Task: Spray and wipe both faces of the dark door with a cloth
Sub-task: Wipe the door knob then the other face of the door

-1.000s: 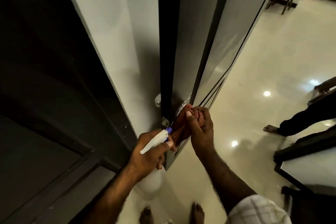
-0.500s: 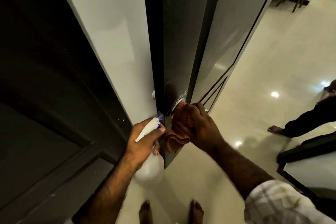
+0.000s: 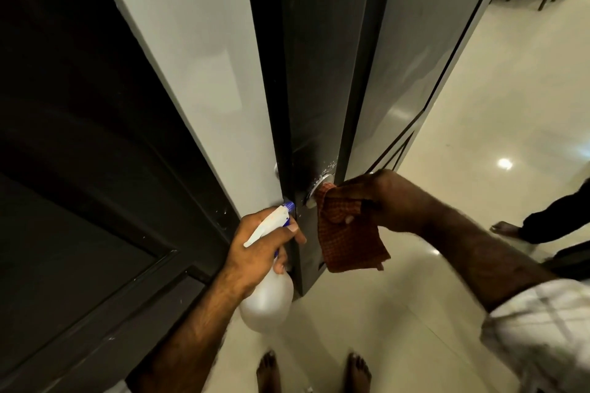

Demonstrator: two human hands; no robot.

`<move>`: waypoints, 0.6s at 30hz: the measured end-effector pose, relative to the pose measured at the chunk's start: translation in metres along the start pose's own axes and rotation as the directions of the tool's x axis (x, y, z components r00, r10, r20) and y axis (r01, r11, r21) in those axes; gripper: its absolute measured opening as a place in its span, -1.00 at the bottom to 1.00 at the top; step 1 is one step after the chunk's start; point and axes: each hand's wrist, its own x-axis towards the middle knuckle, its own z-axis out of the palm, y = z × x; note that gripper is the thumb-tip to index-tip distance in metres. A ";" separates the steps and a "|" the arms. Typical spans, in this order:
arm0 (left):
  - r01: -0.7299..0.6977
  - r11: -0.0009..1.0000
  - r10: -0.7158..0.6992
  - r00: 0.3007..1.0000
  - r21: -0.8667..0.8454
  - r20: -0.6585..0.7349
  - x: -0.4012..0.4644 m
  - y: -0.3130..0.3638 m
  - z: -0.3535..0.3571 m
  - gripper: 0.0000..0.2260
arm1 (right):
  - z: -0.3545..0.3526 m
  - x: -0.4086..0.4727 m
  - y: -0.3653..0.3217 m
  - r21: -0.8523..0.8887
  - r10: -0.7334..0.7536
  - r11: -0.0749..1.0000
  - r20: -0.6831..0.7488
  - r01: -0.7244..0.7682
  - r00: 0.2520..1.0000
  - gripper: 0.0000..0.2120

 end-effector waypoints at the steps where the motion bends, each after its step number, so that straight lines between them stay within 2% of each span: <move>1: -0.003 1.000 0.003 1.000 0.002 0.004 0.000 0.001 -0.001 -0.86 | -0.006 0.006 0.001 0.018 -0.003 1.000 0.036 0.003 0.999 -0.61; 4: -0.018 1.000 0.018 1.000 -0.007 0.016 0.001 0.005 -0.002 -0.86 | -0.030 0.018 0.009 0.119 0.043 0.991 0.078 -0.052 0.996 -0.72; 5: -0.019 1.000 0.019 1.000 -0.002 0.016 0.001 0.006 -0.003 -0.83 | -0.040 0.019 0.012 0.192 0.086 0.977 0.042 -0.092 0.995 -0.75; 7: -0.015 1.000 0.015 1.000 0.019 0.014 0.001 0.008 -0.004 -0.81 | -0.054 0.017 0.016 0.334 0.212 0.929 -0.117 -0.163 0.970 -0.77; 8: -0.012 1.000 0.012 1.000 0.023 0.009 0.001 0.008 -0.005 -0.82 | -0.054 0.016 0.014 0.395 0.313 0.894 -0.215 -0.211 0.925 -0.80; 9: -0.009 1.000 0.009 1.000 0.023 0.001 0.001 0.009 -0.005 -0.83 | -0.046 0.016 0.008 0.471 0.448 0.838 -0.304 -0.276 0.841 -0.83; 11: -0.005 1.000 0.005 1.000 0.023 -0.016 0.000 0.010 -0.005 -0.81 | -0.013 0.023 -0.019 0.662 0.700 0.664 -0.390 -0.346 0.599 -0.83; 12: -0.005 1.000 0.006 1.000 0.023 -0.025 0.000 0.011 -0.005 -0.81 | 0.009 0.029 -0.037 0.717 0.758 0.611 -0.405 -0.337 0.512 -0.82; 13: -0.005 1.000 0.006 0.999 0.020 -0.035 -0.001 0.011 -0.005 -0.81 | 0.033 0.035 -0.056 0.726 0.768 0.606 -0.428 -0.324 0.476 -0.80; 16: -0.009 1.000 0.007 0.998 -0.023 -0.070 -0.001 0.008 -0.009 -0.84 | 0.087 0.039 -0.093 0.610 0.642 0.743 -0.536 -0.275 0.548 -0.60; 18: -0.010 0.999 0.007 0.997 -0.049 -0.074 -0.001 0.005 -0.014 -0.86 | 0.096 0.025 -0.085 0.445 0.510 0.852 -0.587 -0.276 0.629 -0.56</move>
